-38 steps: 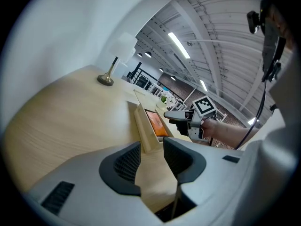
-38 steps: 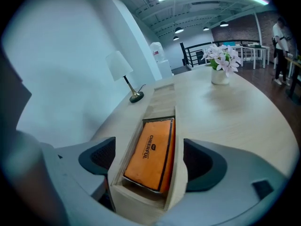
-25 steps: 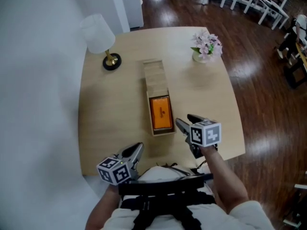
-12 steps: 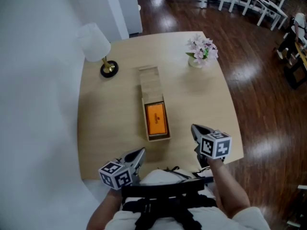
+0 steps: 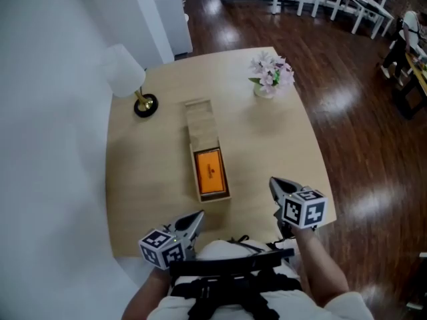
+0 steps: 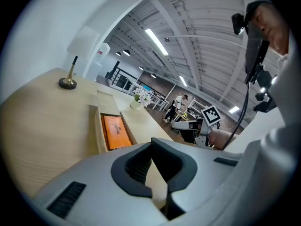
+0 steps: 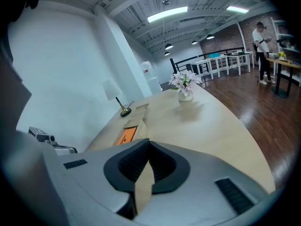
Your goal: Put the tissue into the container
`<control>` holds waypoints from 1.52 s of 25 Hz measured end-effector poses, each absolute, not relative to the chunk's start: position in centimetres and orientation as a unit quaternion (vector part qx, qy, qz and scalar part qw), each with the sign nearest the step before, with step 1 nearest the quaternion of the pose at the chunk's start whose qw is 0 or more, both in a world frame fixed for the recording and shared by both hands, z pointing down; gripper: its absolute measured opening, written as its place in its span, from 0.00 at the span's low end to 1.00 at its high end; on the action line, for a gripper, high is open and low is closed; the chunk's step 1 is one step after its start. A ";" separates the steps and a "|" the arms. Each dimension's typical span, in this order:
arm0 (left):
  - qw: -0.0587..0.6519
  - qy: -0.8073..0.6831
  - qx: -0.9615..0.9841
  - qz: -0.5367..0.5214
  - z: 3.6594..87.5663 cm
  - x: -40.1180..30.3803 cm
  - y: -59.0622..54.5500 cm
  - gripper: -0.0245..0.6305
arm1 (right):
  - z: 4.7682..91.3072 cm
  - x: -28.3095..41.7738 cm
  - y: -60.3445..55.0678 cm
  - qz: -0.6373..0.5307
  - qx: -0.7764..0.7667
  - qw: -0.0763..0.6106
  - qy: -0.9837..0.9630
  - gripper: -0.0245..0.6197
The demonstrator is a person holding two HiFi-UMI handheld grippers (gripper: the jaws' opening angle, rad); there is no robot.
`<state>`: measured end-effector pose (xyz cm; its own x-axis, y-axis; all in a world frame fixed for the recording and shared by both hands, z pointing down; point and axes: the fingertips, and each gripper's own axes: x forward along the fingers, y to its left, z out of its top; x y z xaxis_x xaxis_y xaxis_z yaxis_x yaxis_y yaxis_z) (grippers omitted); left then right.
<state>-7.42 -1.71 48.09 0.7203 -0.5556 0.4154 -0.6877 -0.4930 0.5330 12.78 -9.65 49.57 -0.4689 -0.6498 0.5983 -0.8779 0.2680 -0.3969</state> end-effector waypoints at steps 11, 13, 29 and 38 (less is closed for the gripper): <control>0.348 -0.351 0.865 0.087 47.3 -6.1 -1.7 0.04 | 48.3 14.2 -9.9 0.359 0.498 0.135 -0.778 0.04; 0.348 -0.351 0.864 0.092 47.4 -6.0 -1.5 0.04 | 48.5 14.2 -9.8 0.356 0.497 0.143 -0.778 0.04; 0.349 -0.336 0.868 0.110 48.0 -5.1 -0.8 0.04 | 49.1 13.7 -9.1 0.337 0.489 0.179 -0.785 0.04; 0.352 -0.327 0.869 0.116 48.4 -4.8 -0.6 0.04 | 49.4 13.3 -8.8 0.333 0.485 0.191 -0.786 0.04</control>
